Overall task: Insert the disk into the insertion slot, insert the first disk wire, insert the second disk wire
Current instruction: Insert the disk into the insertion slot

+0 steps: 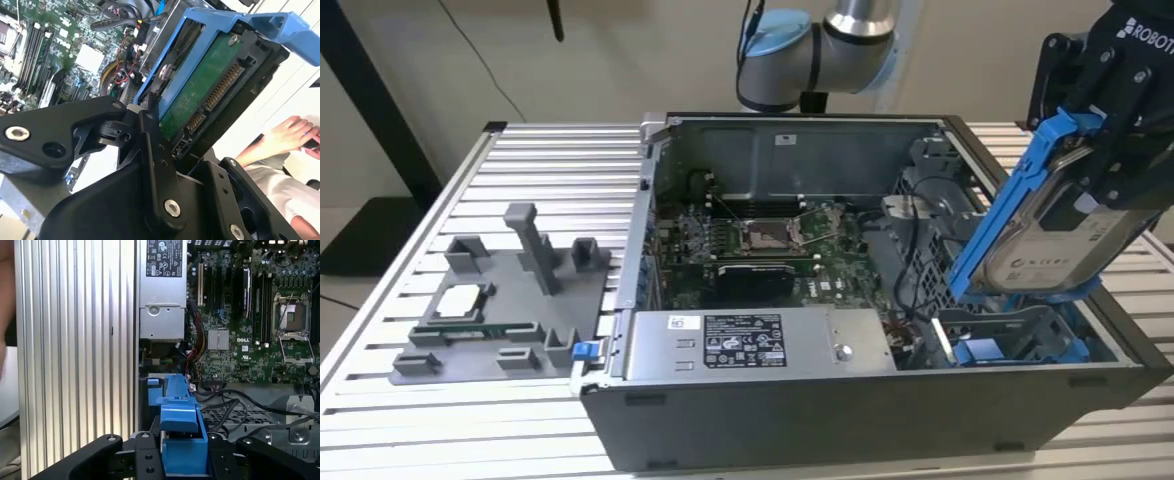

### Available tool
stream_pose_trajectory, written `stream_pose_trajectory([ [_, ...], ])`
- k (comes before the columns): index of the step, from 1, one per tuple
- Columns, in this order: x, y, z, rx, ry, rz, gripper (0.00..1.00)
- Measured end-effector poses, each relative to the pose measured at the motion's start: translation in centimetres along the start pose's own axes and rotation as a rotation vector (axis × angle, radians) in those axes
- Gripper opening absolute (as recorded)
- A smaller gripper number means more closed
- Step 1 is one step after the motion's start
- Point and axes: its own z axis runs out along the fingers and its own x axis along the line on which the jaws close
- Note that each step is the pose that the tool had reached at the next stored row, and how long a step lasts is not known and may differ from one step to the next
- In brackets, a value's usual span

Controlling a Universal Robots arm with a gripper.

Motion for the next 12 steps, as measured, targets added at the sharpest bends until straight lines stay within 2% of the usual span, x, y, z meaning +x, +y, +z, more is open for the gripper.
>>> stream_pose_trajectory([
  [12, 0.00, -0.07, 0.54, 0.0000, 0.0000, 0.000, 0.00],
])
